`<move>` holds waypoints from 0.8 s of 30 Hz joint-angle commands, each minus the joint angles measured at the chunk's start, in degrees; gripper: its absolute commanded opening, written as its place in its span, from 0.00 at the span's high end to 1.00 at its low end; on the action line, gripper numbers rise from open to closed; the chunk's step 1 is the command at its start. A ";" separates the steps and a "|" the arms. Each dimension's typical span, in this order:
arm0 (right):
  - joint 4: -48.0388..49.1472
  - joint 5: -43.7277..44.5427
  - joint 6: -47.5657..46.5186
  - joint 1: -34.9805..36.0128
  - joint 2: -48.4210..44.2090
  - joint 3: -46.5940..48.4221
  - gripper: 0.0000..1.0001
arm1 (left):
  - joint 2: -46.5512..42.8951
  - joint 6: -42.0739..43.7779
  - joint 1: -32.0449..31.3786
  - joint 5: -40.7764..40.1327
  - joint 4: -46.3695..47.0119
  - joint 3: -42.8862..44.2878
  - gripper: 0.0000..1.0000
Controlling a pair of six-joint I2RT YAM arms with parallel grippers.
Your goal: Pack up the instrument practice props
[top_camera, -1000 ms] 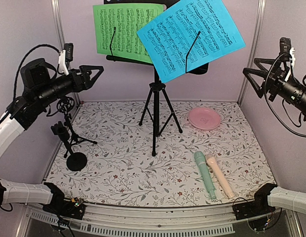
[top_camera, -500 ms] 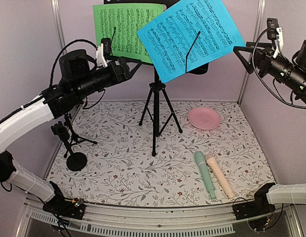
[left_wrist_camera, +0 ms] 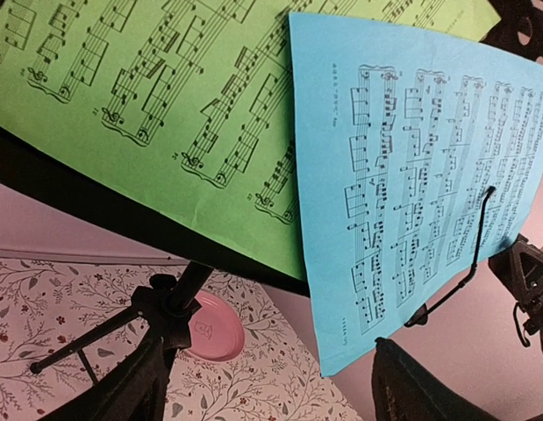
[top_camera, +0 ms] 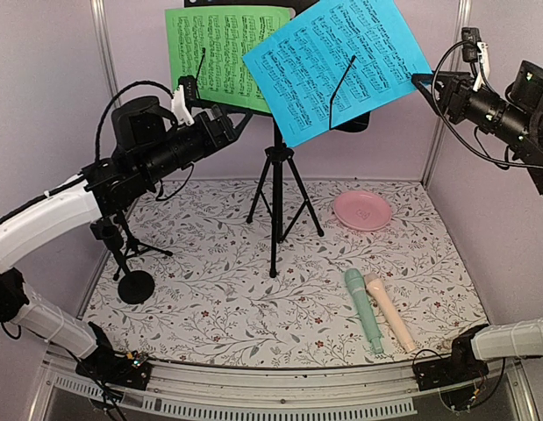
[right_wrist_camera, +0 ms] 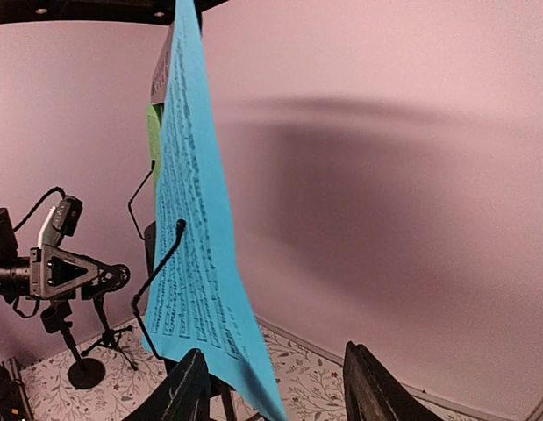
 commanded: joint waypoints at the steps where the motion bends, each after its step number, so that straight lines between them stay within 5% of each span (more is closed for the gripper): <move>1: 5.61 -10.67 1.00 -0.22 -1.21 -0.85 0.47 | -0.11 -0.30 -0.74 -0.35 1.80 -0.90 0.19; 12: 9.18 -4.44 1.93 -0.26 -0.47 -2.39 0.76 | 0.34 0.05 -0.83 -0.20 2.44 -1.25 0.19; 21: 9.73 -8.81 2.28 -0.24 0.75 -2.35 1.00 | 0.29 0.97 -0.81 -0.28 3.83 -2.18 0.19; 24: 9.73 -8.81 2.03 -0.26 0.85 -1.72 1.00 | 0.12 1.23 -0.82 -0.59 3.99 -2.45 0.19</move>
